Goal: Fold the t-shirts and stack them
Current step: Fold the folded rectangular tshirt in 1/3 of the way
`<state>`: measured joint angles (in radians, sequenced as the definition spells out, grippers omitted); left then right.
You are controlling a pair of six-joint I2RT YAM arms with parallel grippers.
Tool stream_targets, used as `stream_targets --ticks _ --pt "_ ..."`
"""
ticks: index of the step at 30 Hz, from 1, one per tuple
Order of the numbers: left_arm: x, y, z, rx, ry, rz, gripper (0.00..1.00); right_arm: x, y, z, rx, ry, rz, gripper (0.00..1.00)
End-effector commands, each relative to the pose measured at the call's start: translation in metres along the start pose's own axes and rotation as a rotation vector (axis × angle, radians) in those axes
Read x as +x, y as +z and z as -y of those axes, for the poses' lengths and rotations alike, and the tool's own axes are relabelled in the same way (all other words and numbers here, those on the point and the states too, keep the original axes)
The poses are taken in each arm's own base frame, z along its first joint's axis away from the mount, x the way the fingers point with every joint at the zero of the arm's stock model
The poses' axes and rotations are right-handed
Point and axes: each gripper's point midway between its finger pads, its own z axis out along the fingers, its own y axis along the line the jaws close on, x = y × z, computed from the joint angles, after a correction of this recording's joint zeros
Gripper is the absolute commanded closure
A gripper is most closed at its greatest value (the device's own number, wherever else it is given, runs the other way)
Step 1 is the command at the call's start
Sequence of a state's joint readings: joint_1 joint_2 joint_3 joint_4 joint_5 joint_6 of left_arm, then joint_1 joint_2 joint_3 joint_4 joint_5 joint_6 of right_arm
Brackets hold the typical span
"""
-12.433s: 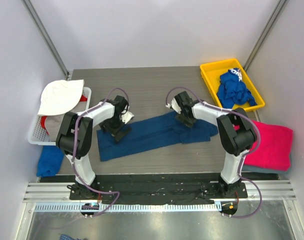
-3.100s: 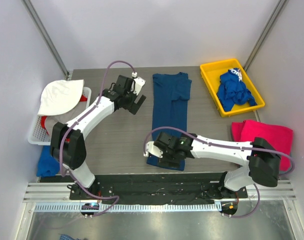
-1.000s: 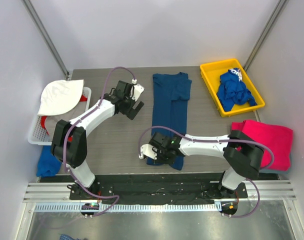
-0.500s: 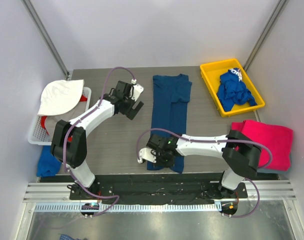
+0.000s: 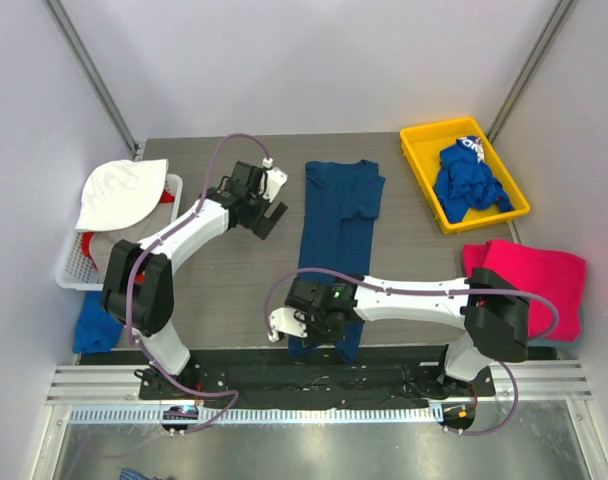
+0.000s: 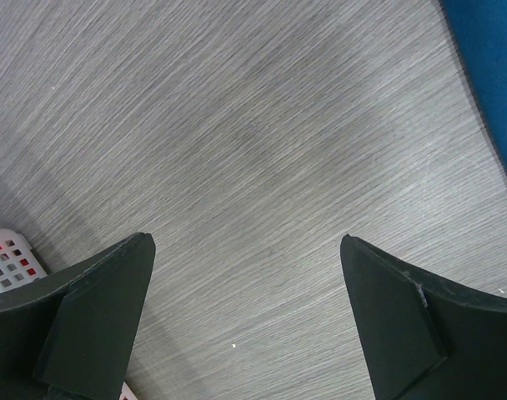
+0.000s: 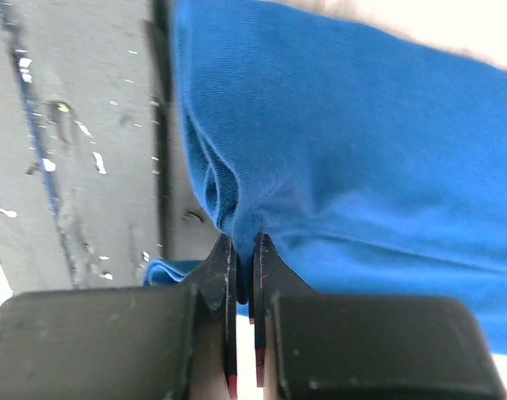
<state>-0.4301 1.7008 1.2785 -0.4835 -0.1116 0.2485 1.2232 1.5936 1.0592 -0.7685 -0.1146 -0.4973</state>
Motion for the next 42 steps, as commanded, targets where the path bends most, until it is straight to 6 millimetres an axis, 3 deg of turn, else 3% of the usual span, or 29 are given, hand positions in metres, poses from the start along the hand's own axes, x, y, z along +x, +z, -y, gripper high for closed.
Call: stream_targets --ticks 1,7,17,24,31,36,42 --pt "-0.010 -0.001 -0.007 -0.020 0.000 0.045 0.00 -0.010 -0.034 0.043 0.161 0.017 0.042 0.99" --pt "-0.007 0.000 -0.006 -0.019 0.000 0.047 0.00 0.004 -0.063 0.095 0.287 0.067 0.021 0.99" --pt "-0.001 0.002 -0.004 -0.015 0.004 0.042 0.00 0.041 -0.086 0.168 0.383 0.131 -0.053 0.99" --pt "0.001 0.007 -0.002 -0.005 0.002 0.035 0.00 0.061 -0.087 0.214 0.394 0.163 -0.089 0.99" --pt "0.002 0.011 0.001 0.008 0.000 0.030 0.00 0.065 -0.086 0.260 0.408 0.188 -0.081 0.99" --pt "0.002 0.012 0.002 0.010 0.001 0.027 0.00 0.064 -0.079 0.278 0.401 0.195 -0.072 0.99" --pt "0.003 0.013 0.003 0.013 0.006 0.022 0.00 0.068 -0.069 0.281 0.382 0.196 -0.081 0.99"
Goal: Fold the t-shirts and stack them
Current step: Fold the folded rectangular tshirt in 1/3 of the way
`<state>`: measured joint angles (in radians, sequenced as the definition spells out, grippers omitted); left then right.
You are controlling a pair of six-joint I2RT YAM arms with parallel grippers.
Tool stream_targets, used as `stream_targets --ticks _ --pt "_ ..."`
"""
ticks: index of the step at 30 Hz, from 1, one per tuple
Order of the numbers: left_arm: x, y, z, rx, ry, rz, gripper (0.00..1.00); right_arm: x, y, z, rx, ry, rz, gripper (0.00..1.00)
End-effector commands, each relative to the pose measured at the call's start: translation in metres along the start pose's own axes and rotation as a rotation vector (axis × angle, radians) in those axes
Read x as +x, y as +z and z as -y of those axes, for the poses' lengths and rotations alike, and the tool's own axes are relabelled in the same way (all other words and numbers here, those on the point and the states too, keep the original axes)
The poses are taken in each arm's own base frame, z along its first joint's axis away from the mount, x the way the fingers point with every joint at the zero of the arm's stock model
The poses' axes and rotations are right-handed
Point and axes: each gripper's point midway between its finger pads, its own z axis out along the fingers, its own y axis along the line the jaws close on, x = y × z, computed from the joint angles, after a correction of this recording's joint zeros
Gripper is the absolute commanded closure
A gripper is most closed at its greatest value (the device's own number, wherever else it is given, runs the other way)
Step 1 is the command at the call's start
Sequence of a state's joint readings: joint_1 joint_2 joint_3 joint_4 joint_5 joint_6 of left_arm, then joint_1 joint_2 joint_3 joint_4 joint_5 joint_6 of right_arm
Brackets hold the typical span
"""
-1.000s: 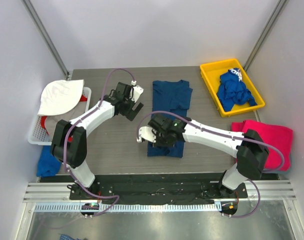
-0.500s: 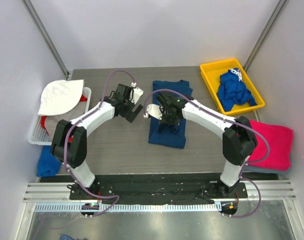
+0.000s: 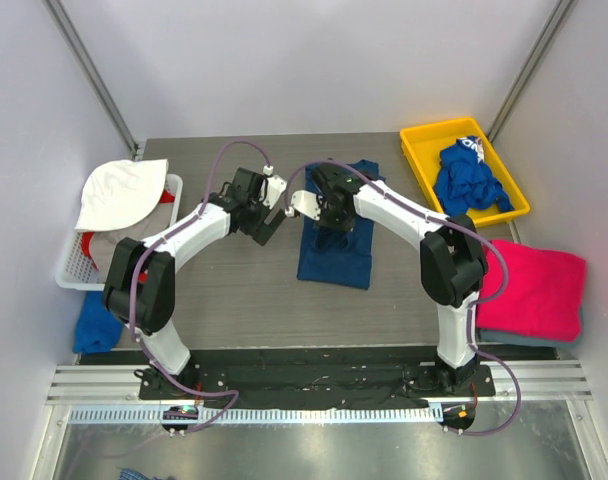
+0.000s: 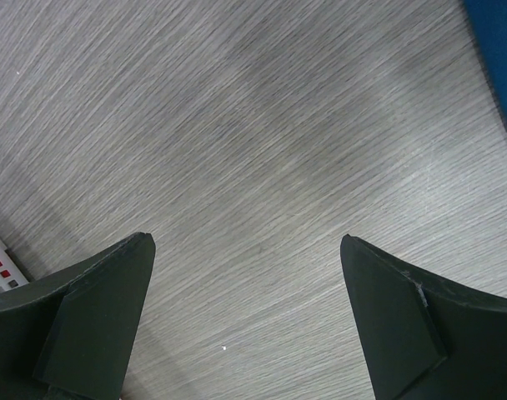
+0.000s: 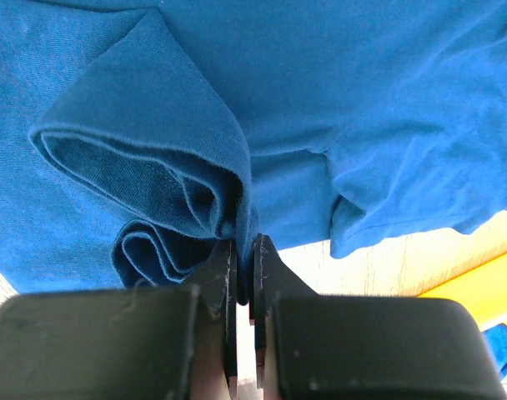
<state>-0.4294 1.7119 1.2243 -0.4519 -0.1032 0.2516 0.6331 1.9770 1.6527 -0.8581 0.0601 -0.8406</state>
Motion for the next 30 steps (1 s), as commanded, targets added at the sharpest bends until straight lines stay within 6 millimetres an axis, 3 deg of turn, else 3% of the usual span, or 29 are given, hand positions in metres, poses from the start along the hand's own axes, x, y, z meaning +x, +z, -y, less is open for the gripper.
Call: stream_targets --ticks 1,5,8,11,17,23,30 --pt "-0.014 0.001 -0.005 -0.004 0.001 0.051 0.00 -0.006 -0.003 0.009 0.012 -0.012 0.027 0.99" --pt "-0.016 0.002 -0.004 0.003 -0.003 0.055 0.00 0.000 0.005 0.015 0.037 0.002 0.019 0.97" --pt "-0.014 0.003 -0.003 0.008 -0.004 0.049 0.00 0.005 0.011 0.019 0.063 0.016 0.012 0.85" --pt "-0.013 0.005 0.000 0.018 -0.008 0.046 0.00 0.008 0.015 0.026 0.090 0.025 0.007 0.84" --pt "-0.014 0.004 0.005 0.048 -0.024 0.053 0.00 0.015 0.022 0.048 0.174 0.046 -0.037 0.64" --pt "-0.017 0.000 0.014 0.085 -0.043 0.064 0.00 0.015 0.011 0.069 0.238 0.064 -0.039 0.51" --pt "-0.040 -0.009 0.037 0.170 -0.044 0.147 0.00 0.020 -0.018 0.087 0.319 0.100 -0.033 0.49"
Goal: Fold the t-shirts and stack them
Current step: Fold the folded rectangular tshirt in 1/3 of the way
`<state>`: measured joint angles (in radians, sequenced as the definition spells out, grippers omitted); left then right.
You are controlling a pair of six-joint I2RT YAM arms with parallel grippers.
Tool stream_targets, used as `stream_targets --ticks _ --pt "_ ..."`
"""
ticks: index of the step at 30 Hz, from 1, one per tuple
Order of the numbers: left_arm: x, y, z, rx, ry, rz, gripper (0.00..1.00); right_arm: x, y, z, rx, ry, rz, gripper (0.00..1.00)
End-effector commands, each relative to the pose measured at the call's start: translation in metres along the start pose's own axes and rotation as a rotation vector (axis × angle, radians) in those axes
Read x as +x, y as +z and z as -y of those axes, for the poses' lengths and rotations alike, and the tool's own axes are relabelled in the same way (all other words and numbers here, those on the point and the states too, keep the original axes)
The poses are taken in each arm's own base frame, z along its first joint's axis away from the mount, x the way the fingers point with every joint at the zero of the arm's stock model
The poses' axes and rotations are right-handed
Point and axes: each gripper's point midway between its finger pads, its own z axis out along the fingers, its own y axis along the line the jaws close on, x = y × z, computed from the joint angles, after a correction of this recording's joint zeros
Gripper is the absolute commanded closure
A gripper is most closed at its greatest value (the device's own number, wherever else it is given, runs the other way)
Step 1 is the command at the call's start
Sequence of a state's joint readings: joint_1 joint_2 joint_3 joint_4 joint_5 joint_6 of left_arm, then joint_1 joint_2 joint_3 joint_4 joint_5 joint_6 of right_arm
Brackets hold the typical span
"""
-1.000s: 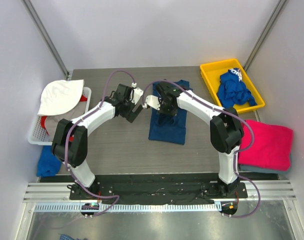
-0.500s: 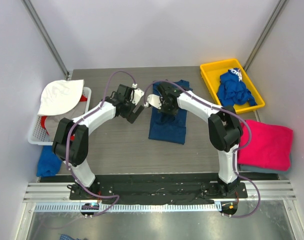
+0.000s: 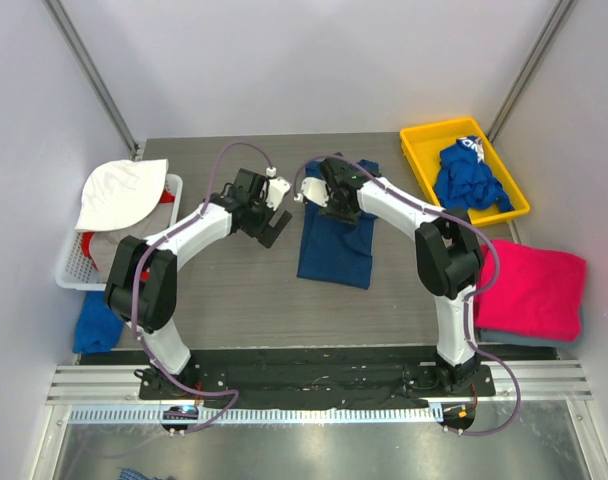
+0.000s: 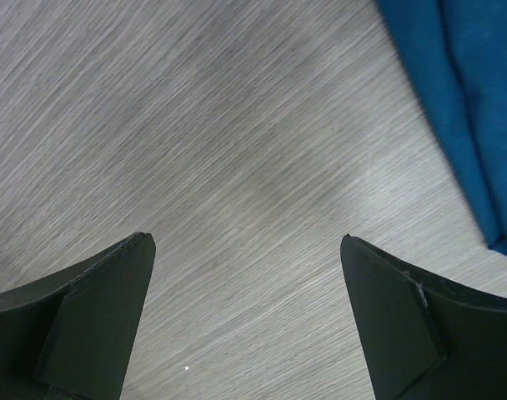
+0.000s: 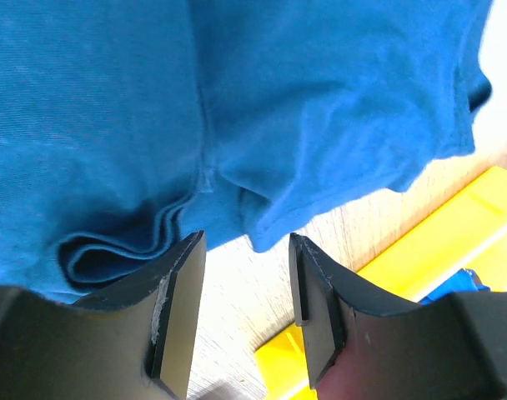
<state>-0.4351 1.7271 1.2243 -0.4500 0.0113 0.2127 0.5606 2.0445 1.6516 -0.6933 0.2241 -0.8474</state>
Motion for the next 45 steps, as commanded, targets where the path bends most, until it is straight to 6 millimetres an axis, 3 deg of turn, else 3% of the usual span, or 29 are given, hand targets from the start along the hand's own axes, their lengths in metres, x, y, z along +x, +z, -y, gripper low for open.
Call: stream_targets --ticks 1,7,14,18,24,29,38,45 --pt "-0.040 -0.011 0.018 0.062 0.000 0.133 0.00 -0.009 -0.038 0.036 0.120 0.053 0.058 0.49" --pt "-0.072 -0.010 0.042 0.123 0.034 0.186 0.00 -0.007 -0.067 0.020 0.060 0.135 0.114 0.48" --pt "-0.107 -0.004 0.063 0.233 0.045 0.239 0.00 -0.001 -0.091 -0.021 -0.055 0.258 0.183 0.48" --pt "-0.118 0.015 0.077 0.320 0.037 0.238 0.00 -0.004 -0.089 -0.057 -0.173 0.349 0.227 0.49" --pt "-0.116 0.049 0.091 0.399 0.049 0.235 0.00 -0.007 -0.083 -0.085 -0.221 0.449 0.331 0.52" --pt "-0.123 0.062 0.084 0.444 0.008 0.267 0.00 -0.002 -0.078 -0.093 -0.207 0.486 0.355 0.55" --pt "-0.138 0.057 0.073 0.459 -0.012 0.290 0.00 0.005 -0.064 -0.086 -0.117 0.514 0.345 0.55" --pt "-0.142 0.059 0.078 0.506 0.013 0.267 0.03 0.008 -0.059 -0.086 -0.104 0.513 0.329 0.55"
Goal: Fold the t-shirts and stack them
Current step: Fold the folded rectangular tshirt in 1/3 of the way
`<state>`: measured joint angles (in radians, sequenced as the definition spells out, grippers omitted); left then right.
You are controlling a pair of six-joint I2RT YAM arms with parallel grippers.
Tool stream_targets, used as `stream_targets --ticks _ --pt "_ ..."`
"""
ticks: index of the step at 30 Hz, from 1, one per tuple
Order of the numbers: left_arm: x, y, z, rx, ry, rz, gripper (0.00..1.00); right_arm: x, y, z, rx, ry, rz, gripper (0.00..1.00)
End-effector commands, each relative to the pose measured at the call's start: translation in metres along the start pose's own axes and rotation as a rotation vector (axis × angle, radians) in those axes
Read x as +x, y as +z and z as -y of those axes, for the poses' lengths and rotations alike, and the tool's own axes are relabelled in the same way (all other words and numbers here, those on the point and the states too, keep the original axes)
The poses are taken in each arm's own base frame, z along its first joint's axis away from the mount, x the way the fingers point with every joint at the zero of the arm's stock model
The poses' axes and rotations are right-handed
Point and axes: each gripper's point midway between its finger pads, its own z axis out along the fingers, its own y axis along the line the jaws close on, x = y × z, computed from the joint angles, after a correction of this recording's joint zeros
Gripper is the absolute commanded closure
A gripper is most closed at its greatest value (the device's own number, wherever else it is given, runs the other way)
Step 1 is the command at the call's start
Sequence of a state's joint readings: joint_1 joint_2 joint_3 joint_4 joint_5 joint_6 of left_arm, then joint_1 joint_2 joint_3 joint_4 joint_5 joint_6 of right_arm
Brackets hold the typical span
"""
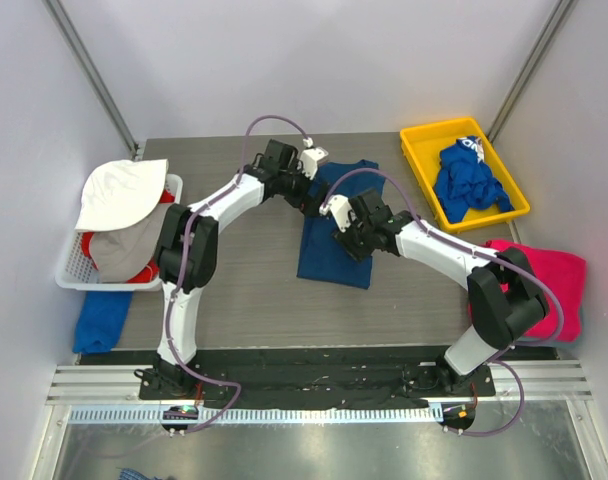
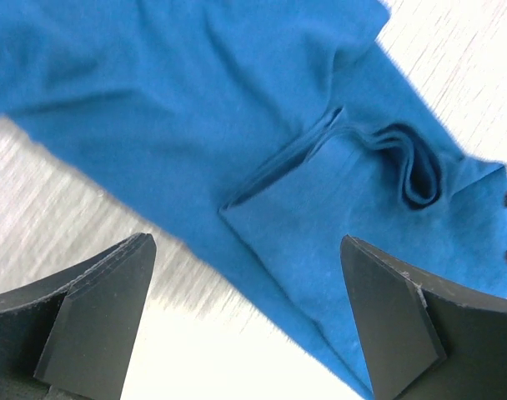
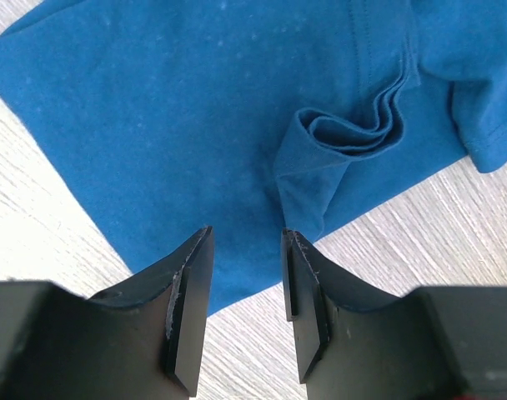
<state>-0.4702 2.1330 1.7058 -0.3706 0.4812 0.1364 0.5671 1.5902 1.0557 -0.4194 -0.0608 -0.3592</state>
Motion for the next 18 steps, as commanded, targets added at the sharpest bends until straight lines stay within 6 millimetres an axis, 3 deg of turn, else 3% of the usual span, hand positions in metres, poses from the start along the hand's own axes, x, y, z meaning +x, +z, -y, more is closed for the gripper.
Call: stream_targets --ticks 1,18 --pt "-0.012 0.008 0.010 0.084 0.012 0.010 0.04 -0.018 -0.006 0.011 0.052 0.010 0.073 0.55" --pt "0.009 0.031 0.005 0.137 -0.012 -0.063 0.16 -0.010 -0.017 0.009 0.060 -0.001 0.075 0.56"
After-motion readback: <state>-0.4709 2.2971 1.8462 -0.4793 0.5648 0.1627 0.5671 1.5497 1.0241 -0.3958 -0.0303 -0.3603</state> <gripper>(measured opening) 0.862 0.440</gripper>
